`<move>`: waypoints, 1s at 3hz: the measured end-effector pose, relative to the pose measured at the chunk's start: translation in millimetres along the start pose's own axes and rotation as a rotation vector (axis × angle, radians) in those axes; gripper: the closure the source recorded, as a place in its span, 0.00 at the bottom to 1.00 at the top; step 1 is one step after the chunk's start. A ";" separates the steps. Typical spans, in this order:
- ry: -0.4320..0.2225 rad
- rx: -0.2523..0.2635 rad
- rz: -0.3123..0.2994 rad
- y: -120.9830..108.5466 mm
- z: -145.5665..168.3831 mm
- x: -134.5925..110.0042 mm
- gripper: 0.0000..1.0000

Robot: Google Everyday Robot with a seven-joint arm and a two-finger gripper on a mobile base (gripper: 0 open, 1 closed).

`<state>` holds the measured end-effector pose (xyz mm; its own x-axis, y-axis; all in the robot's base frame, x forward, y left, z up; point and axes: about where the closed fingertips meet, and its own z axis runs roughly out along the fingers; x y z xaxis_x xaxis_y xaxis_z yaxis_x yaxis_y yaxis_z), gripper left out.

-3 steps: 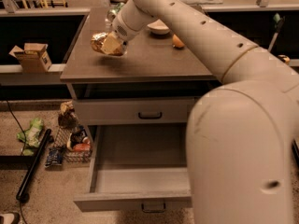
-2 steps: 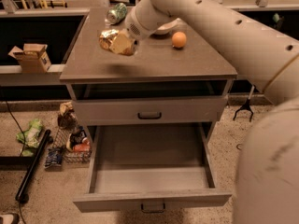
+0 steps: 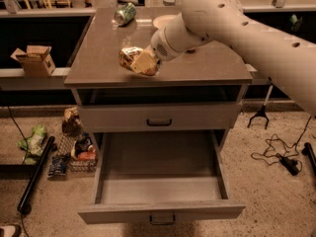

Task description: Place orange can into middle drawer

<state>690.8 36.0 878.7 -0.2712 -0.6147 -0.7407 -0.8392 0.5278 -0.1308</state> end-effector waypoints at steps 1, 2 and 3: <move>-0.027 -0.036 -0.025 15.3 -7.7 9.5 1.00; -0.055 -0.089 -0.072 50.9 -26.9 33.2 1.00; 0.027 -0.197 -0.099 101.5 -12.1 91.4 1.00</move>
Offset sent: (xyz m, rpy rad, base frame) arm -0.1287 -0.0286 -0.0359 0.0426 -0.0161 0.2078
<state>575.1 26.3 805.8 -0.1934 -0.6750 -0.7120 -0.9376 0.3408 -0.0684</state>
